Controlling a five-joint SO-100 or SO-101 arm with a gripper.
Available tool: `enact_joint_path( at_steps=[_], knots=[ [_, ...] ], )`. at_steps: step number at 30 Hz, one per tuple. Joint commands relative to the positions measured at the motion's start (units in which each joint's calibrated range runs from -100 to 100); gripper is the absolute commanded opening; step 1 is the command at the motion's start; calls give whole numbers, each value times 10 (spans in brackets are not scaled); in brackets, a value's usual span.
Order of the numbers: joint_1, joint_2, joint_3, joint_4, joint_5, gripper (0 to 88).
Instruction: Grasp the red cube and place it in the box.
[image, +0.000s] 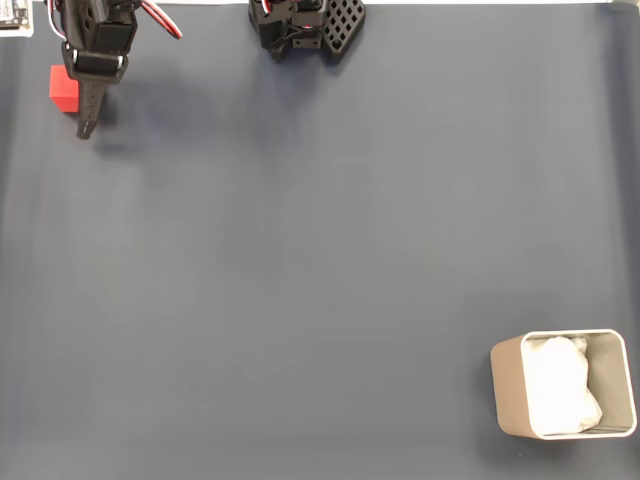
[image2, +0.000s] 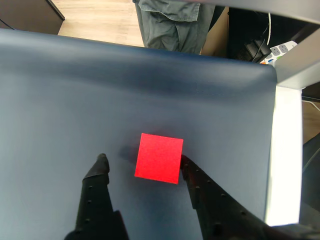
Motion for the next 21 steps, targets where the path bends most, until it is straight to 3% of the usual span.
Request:
enact_joint_path(
  at_steps=[1,21],
  knots=[
    [-4,-13,-5,-8,8,276],
    [-6,-18,-5,-3,36,77]
  ],
)
